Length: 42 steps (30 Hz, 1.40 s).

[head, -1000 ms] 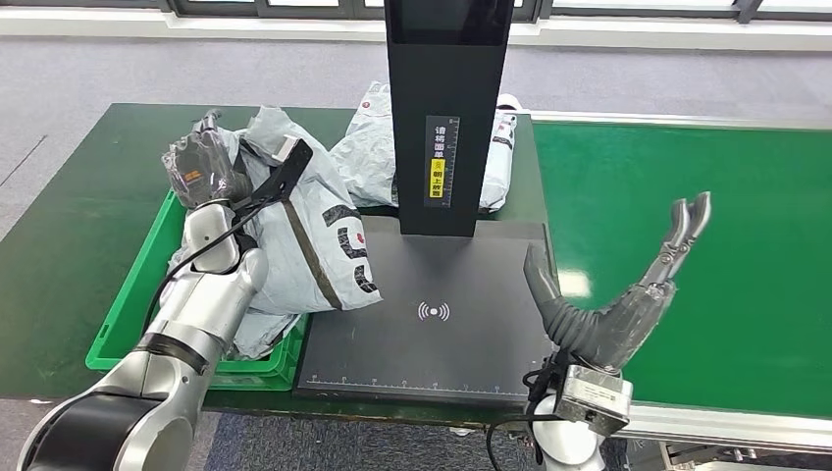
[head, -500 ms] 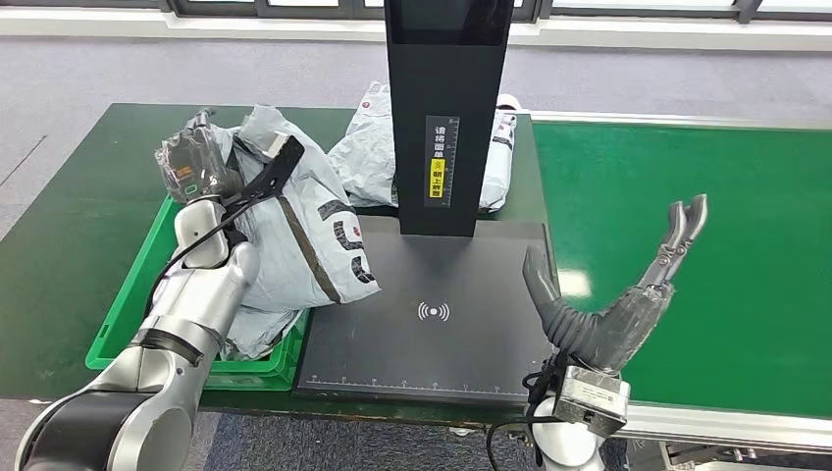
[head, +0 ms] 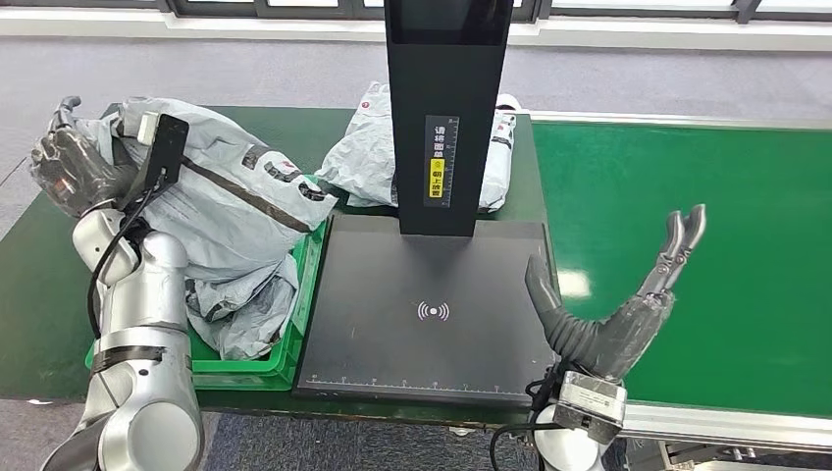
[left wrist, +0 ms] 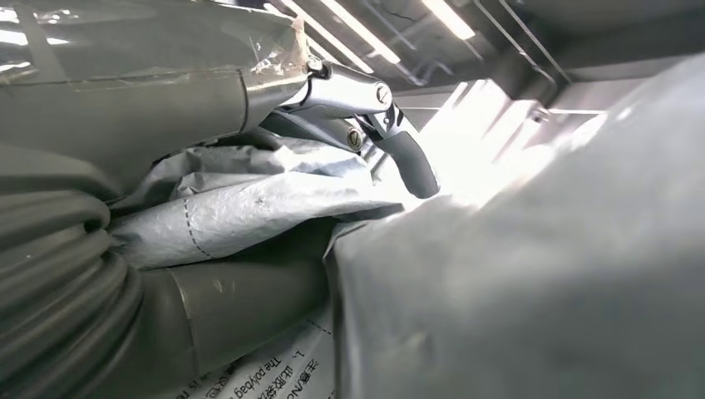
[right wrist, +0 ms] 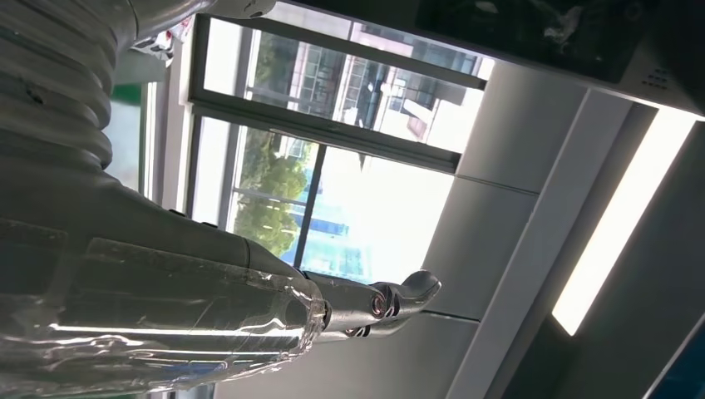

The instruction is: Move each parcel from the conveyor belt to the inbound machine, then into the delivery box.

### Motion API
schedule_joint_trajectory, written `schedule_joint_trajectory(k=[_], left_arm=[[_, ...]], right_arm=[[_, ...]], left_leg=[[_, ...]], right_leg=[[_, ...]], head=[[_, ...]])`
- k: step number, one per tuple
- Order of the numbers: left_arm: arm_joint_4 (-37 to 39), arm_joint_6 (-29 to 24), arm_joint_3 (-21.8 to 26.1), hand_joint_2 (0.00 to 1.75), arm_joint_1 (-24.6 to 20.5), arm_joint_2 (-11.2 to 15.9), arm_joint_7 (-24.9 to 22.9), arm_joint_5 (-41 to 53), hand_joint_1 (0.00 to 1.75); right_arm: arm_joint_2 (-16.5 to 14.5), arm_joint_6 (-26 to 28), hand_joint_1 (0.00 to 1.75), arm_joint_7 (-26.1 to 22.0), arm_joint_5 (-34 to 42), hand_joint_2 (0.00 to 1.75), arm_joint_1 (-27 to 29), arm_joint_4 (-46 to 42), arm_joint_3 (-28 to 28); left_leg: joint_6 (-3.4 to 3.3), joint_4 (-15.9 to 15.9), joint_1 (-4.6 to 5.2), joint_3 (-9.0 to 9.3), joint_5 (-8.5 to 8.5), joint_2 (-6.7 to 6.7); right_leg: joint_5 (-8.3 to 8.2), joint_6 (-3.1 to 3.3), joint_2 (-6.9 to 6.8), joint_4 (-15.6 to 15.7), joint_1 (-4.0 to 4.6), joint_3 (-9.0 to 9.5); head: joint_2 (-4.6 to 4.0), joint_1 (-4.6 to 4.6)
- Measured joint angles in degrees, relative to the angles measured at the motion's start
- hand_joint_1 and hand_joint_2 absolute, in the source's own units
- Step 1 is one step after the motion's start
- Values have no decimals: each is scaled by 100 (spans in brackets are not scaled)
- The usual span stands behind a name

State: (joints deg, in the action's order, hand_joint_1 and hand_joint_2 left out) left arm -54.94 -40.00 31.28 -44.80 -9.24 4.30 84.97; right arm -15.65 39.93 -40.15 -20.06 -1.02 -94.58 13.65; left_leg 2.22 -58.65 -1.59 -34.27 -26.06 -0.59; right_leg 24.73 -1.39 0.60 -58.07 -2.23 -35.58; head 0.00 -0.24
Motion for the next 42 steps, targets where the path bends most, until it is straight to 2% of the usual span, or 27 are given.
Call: schedule_joint_trajectory(k=[6,7,10,11,37,42], left_arm=[[-234,0,431,175,0,-156,279,-16,175],[-264,0,484,175,0,-176,318,-19,164],[-324,0,605,175,-1,-224,372,-15,33],[-332,0,631,175,-2,-236,376,-9,0],[-224,0,761,175,-5,-334,335,9,0],[-299,0,809,175,-3,-367,659,-159,0]], right_arm=[[-1,0,0,0,-7,175,37,-23,-12],[-1,0,0,0,-6,175,40,-23,-23],[-3,0,0,0,2,175,43,-23,-81],[-4,0,0,0,6,175,43,-23,-94],[-4,-1,0,0,84,175,104,-21,-232],[-4,-3,0,0,186,175,100,12,-242]], left_leg=[[0,0,0,0,0,0],[0,0,0,0,0,0],[0,0,0,0,0,-1],[0,0,0,0,0,-1],[0,0,0,0,0,-1],[0,0,0,-1,0,-1]], right_leg=[[0,0,1,0,0,0],[0,0,1,0,0,0],[0,0,0,0,1,0],[0,0,0,0,1,0],[0,0,0,0,0,0],[0,0,0,0,0,0]], head=[[-1,-1],[-1,0],[0,-1],[0,-1],[0,0],[-1,-1]])
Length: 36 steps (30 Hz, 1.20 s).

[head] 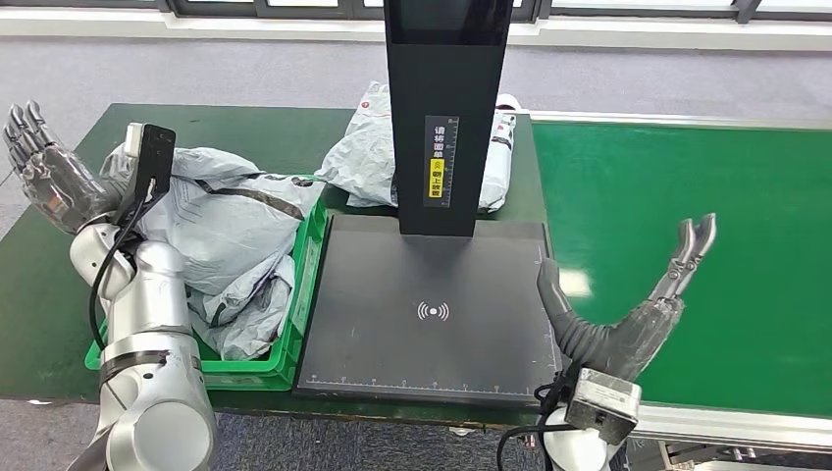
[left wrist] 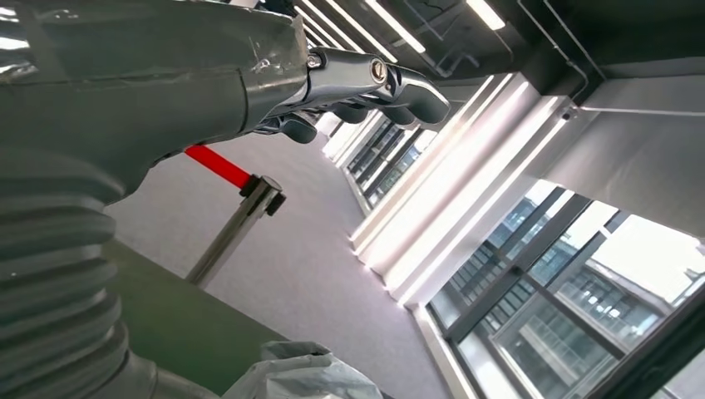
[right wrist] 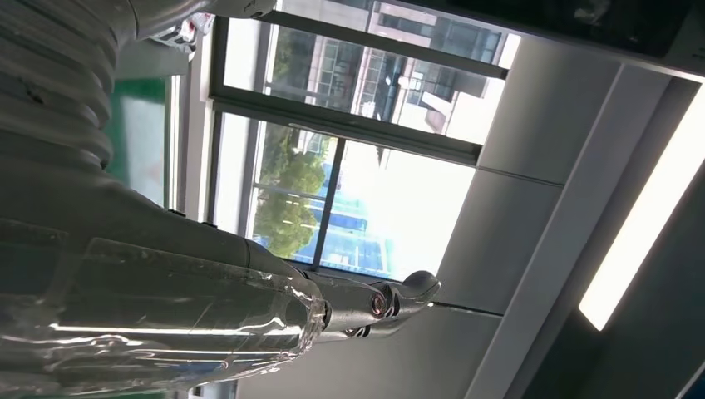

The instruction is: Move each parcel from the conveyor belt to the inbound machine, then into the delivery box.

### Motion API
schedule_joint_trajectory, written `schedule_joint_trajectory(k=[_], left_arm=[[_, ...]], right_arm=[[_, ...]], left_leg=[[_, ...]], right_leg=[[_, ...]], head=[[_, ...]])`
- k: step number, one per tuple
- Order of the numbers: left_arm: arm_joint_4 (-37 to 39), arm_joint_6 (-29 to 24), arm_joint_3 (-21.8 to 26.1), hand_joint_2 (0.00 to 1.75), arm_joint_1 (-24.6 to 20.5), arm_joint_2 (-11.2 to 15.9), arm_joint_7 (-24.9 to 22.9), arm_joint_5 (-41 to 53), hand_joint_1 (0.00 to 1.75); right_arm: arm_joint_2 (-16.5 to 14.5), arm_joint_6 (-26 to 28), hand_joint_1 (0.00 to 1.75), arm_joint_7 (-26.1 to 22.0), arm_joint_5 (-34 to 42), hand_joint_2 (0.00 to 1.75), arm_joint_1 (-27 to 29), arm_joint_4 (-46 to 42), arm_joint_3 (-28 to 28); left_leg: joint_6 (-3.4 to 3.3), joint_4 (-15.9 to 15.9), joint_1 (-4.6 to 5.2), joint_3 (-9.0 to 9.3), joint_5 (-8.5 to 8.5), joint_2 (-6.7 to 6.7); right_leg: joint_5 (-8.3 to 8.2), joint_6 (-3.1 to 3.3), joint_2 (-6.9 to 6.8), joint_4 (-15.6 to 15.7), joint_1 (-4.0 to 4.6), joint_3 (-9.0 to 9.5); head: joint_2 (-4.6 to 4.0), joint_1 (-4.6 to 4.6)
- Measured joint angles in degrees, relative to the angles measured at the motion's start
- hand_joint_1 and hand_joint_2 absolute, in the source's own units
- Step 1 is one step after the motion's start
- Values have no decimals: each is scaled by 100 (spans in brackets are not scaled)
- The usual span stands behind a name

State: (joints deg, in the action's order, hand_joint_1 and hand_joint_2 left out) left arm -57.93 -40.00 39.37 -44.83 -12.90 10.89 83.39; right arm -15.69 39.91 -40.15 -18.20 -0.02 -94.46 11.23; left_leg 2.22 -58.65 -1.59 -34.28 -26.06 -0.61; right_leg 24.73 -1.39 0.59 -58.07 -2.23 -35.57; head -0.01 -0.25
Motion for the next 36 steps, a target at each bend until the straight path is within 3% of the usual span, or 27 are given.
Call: schedule_joint_trajectory(k=[3,6,8,12,14,18,23,36], left_arm=[[-137,0,130,175,-10,-127,888,-646,0],[-148,9,301,175,-39,-309,2352,-2468,0],[-104,12,249,175,-31,-396,2794,-3588,0],[-72,187,59,175,-5,-492,2919,-4336,0],[-201,719,-175,175,109,-512,2930,-5172,0],[-965,2034,-1128,175,711,-579,2937,-6993,0],[-1804,2694,-1982,175,1337,-658,2902,-7892,0],[-2395,2802,-2488,175,1824,-662,2930,-7972,0]], right_arm=[[1,-14,0,0,80,175,-13,52,-19],[3,-69,0,0,199,175,-48,151,-42],[5,-107,0,1,258,175,-84,227,-51],[7,-168,0,0,317,175,-129,345,-80],[8,-274,0,0,386,175,-135,398,-114],[15,-530,0,1,598,175,-140,511,-237],[15,-680,0,0,784,175,-176,640,-375],[14,-756,0,0,849,175,-177,766,-461]], left_leg=[[0,0,0,-1,0,-2],[0,-1,1,-1,0,-6],[-1,-1,1,-1,0,-7],[0,-1,1,-1,0,-5],[0,0,1,1,-1,-2],[-1,0,0,-4,-1,-11],[-5,-1,4,-8,-6,-12],[-5,-1,3,-5,-6,-12]], right_leg=[[0,0,-1,0,-1,0],[0,0,-5,1,-1,0],[0,0,-5,1,-1,1],[0,0,-6,1,-1,1],[0,0,-4,1,-1,1],[2,-1,-13,1,0,2],[5,-4,-17,2,-4,2],[5,-4,-17,3,-3,2]], head=[[1,0],[1,0],[0,0],[-1,-1],[-1,1],[1,-1],[1,-1],[0,0]])
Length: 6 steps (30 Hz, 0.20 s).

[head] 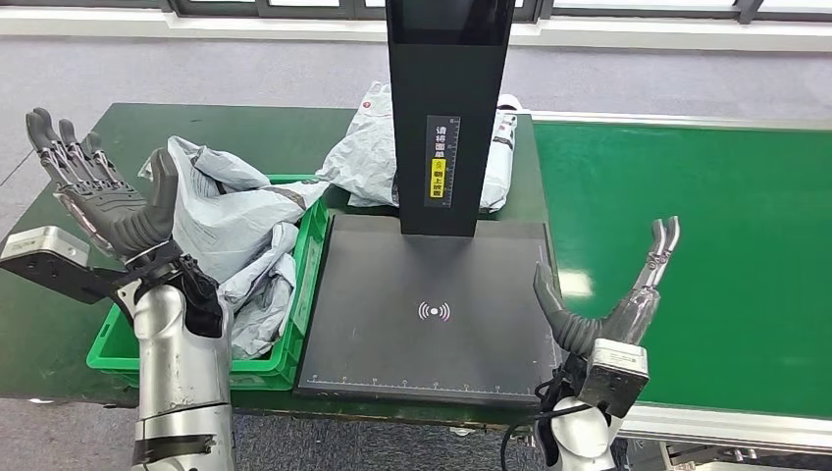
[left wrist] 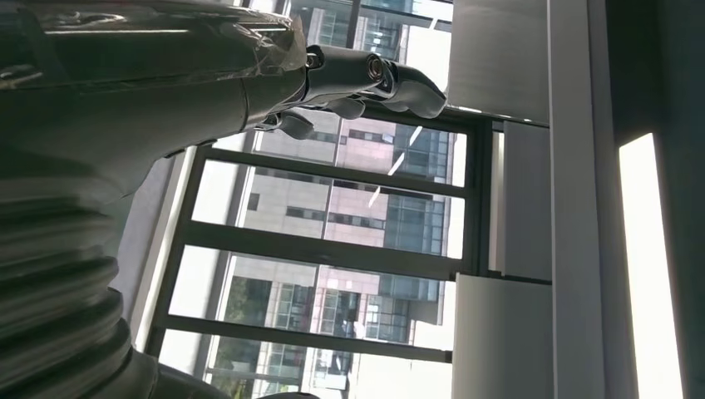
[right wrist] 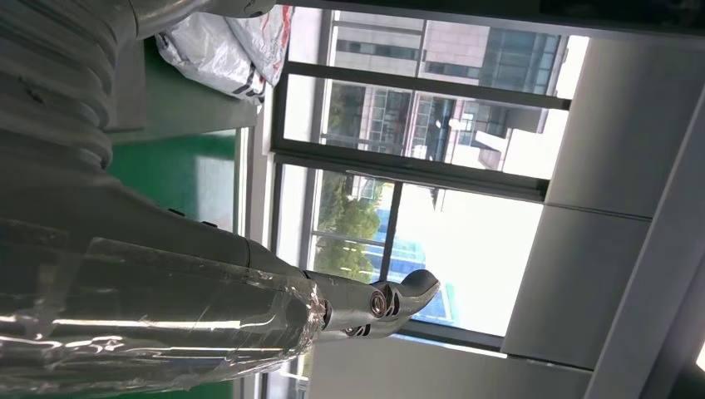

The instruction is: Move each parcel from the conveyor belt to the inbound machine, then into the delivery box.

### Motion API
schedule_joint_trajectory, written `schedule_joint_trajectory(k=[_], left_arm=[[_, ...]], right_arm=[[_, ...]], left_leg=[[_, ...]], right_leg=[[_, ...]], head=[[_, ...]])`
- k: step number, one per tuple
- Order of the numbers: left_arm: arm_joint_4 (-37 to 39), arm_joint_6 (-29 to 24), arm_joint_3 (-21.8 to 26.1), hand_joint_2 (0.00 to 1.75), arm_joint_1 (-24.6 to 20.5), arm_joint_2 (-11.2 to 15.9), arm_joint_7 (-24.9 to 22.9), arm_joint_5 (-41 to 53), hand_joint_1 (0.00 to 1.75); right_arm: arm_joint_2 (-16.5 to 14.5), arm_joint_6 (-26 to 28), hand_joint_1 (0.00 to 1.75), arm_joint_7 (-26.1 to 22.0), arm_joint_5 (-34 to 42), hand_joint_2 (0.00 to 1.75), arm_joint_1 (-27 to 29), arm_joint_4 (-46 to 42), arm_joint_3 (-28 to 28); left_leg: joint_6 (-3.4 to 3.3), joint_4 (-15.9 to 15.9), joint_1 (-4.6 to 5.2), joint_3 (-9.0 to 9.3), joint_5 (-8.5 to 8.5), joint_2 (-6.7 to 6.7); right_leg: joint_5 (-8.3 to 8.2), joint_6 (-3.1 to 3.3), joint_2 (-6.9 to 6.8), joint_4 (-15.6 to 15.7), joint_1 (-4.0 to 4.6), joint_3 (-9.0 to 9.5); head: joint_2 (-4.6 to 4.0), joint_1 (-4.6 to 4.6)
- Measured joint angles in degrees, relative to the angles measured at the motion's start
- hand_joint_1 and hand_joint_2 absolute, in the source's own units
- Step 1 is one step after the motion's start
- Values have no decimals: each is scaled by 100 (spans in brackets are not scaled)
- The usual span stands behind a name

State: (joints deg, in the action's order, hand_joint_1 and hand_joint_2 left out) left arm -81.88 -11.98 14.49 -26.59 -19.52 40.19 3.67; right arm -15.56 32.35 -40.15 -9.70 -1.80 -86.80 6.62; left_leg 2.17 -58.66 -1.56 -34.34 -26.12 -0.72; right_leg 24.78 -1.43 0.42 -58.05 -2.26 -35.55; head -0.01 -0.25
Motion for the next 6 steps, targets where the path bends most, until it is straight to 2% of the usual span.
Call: schedule_joint_trajectory(k=[6], left_arm=[[-56,14,-27,175,40,0,-3,-37,0]], right_arm=[[-1,-22,0,0,-1,175,2,7,-1]], left_leg=[[0,0,0,0,0,0]], right_leg=[[0,0,0,0,0,0]], head=[[0,1]])
